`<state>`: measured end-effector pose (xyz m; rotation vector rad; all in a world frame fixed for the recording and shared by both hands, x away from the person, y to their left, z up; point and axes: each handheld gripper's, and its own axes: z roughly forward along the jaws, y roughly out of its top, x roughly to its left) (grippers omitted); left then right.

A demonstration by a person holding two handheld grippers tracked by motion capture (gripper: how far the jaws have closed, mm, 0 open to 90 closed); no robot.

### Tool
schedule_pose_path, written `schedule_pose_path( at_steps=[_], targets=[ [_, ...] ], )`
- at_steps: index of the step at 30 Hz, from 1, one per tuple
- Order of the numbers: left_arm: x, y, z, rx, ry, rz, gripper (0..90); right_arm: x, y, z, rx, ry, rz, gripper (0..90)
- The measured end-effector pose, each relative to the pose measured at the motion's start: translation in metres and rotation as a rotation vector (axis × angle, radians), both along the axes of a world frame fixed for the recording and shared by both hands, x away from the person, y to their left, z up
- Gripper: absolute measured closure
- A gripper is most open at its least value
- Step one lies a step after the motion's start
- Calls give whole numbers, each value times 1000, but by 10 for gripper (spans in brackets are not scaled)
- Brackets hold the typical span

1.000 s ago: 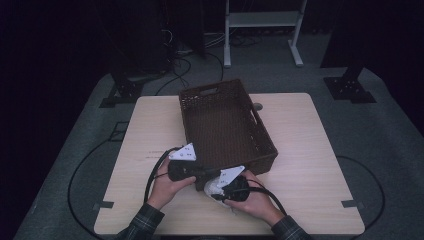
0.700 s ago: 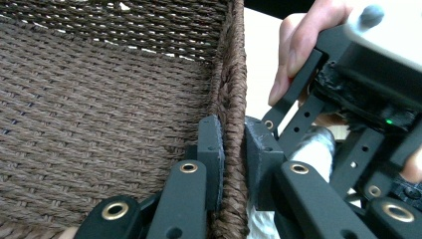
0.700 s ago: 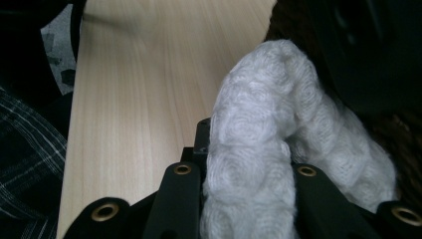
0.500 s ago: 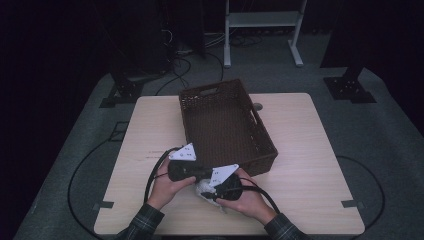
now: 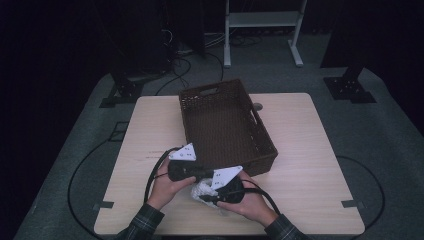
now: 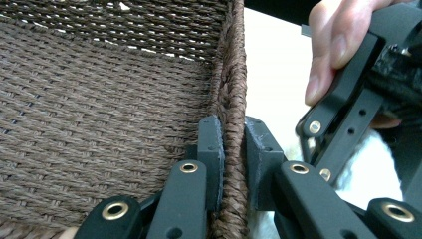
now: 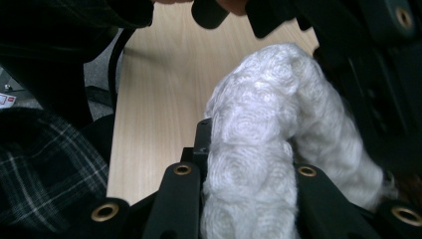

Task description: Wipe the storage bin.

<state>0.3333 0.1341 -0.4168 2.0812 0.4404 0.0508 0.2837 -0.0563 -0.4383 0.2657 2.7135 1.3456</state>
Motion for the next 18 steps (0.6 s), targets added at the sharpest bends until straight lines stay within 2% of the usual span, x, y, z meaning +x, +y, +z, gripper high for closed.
schedule_pose_path(
  at_steps=[10, 14, 18],
  targets=[
    [0, 0, 0, 0, 4, 5, 785, -8, -39, -6, -9, 26, -49, 746],
    [0, 0, 0, -3, 5, 6, 784, -10, -57, -7, -7, 35, -86, 745],
    [0, 0, 1, -13, 12, 6, 775, -11, -80, -8, 5, 46, -150, 745]
  ],
)
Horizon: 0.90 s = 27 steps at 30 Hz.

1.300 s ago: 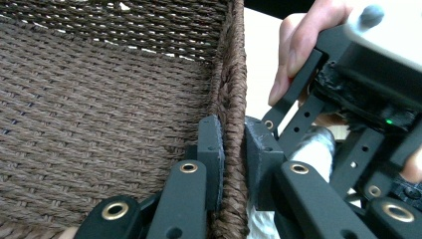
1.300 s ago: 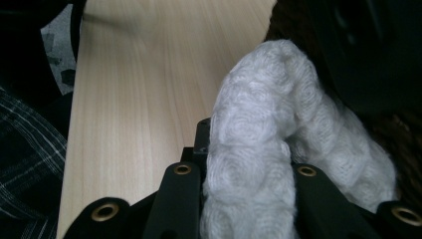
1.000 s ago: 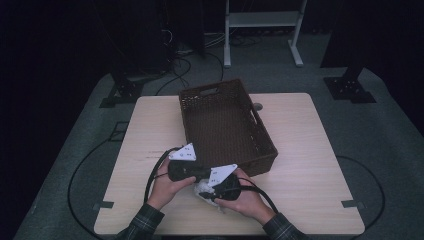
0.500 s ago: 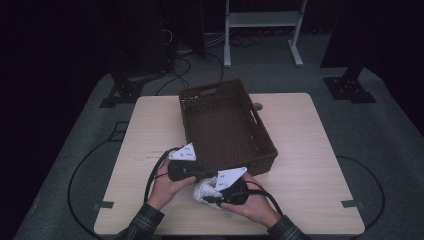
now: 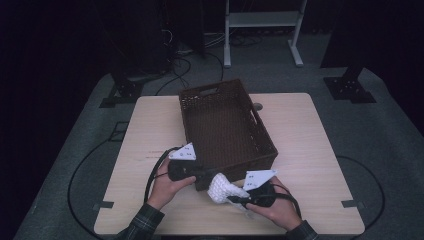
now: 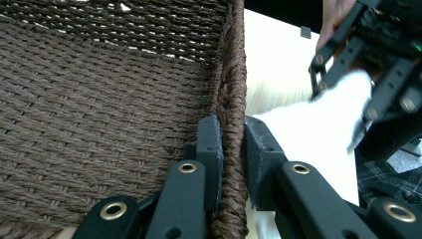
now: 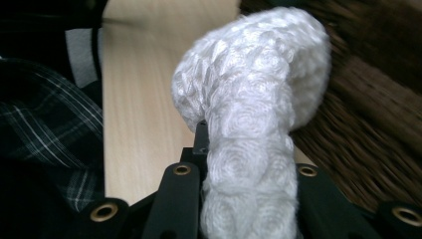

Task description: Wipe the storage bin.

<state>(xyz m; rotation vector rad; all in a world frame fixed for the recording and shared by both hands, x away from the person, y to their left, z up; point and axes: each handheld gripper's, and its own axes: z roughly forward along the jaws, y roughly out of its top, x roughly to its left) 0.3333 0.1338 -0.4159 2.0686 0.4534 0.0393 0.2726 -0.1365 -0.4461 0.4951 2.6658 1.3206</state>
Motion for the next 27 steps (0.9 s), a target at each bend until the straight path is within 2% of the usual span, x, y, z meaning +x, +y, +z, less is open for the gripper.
schedule_pose_path(
  at_steps=[8, 12, 22, 27],
  targets=[
    [1, 3, 6, -3, -3, 5, 766, -2, -51, -1, 0, -3, -123, 745],
    [-1, 9, 14, -27, -11, 10, 753, -3, -75, -1, -6, -8, -187, 745],
    [-5, 35, 31, -32, -49, 71, 675, -4, -124, -9, -34, -4, -348, 745],
    [-8, 49, 36, -28, -58, 116, 608, -2, -147, -10, -29, -7, -418, 745]
  ],
)
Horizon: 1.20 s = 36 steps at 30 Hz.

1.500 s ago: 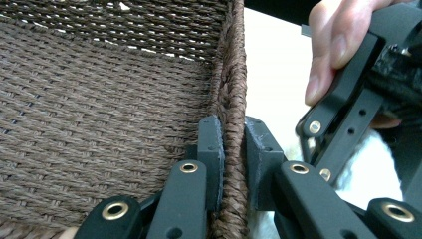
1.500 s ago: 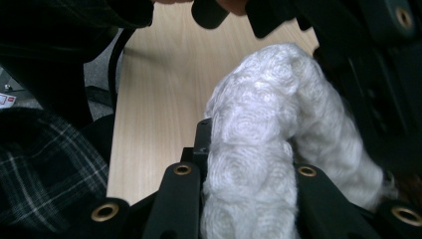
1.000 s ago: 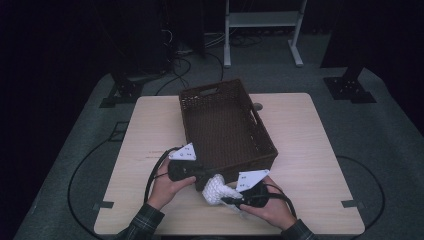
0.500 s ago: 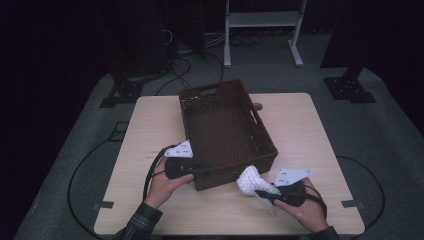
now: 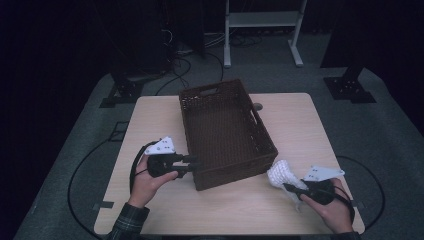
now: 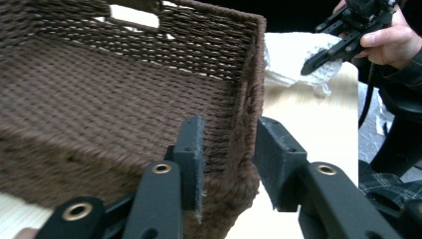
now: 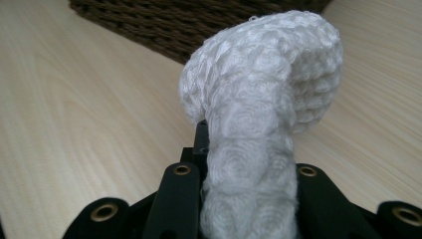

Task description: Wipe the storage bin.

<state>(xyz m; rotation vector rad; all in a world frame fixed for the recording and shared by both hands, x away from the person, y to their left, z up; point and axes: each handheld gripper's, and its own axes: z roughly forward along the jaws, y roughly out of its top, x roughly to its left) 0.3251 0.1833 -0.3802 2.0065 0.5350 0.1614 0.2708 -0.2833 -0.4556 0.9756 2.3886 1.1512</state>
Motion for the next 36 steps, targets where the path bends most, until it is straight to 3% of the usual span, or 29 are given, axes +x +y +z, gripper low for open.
schedule_pose_path(
  at_steps=[8, 14, 20, 29, 36],
  targets=[
    [-5, 26, -3, 44, 1, 77, 440, 10, -30, -4, -17, 3, -119, 744],
    [-5, 47, -24, 93, 52, 152, 340, 21, -40, -8, -22, 7, -184, 738],
    [-4, 60, -47, 166, 66, 223, 256, 33, -48, -14, -38, 7, -246, 733],
    [-4, 76, -80, 273, 99, 320, 198, 43, -58, -24, -62, 25, -293, 717],
    [-5, 83, -97, 312, 128, 362, 169, 45, -62, -29, -62, 46, -304, 691]
  ],
)
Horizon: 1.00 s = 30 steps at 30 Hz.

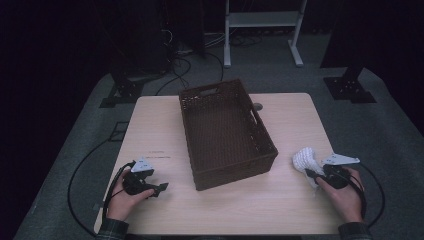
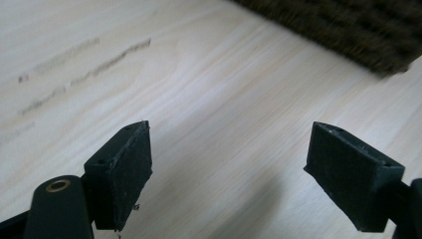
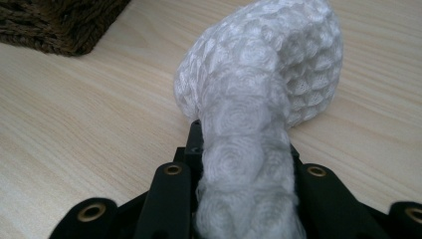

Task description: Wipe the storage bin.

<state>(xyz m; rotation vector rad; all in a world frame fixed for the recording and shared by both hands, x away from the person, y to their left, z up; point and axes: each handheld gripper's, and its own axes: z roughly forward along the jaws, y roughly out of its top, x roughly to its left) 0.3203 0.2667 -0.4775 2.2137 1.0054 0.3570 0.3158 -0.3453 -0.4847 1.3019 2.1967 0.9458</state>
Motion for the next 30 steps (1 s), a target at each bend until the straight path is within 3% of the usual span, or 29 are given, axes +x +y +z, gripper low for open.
schedule_pose_path(
  at_steps=[7, 10, 13, 16, 18, 24, 30],
  targets=[
    [-1, 0, -11, 42, -4, 9, 140, 2, 1, -4, -20, 26, 1, 610],
    [-2, 2, -12, 28, -13, 15, 137, 2, 1, -4, -17, 33, 1, 518],
    [-1, 2, -15, 24, -29, 16, 107, 1, 2, 1, -15, 12, -7, 419],
    [-3, 4, -19, -2, -60, 13, 75, -1, 2, 10, -11, -40, -21, 359],
    [-5, 5, -22, -18, -80, 11, 48, -3, 3, 17, 14, -61, -22, 355],
    [-4, 5, -23, -9, -72, 1, 7, -1, 14, 34, 48, -113, 4, 381],
    [-4, 4, -22, -3, -65, -3, 0, 5, 24, 45, 80, -115, 44, 589]
  ],
)
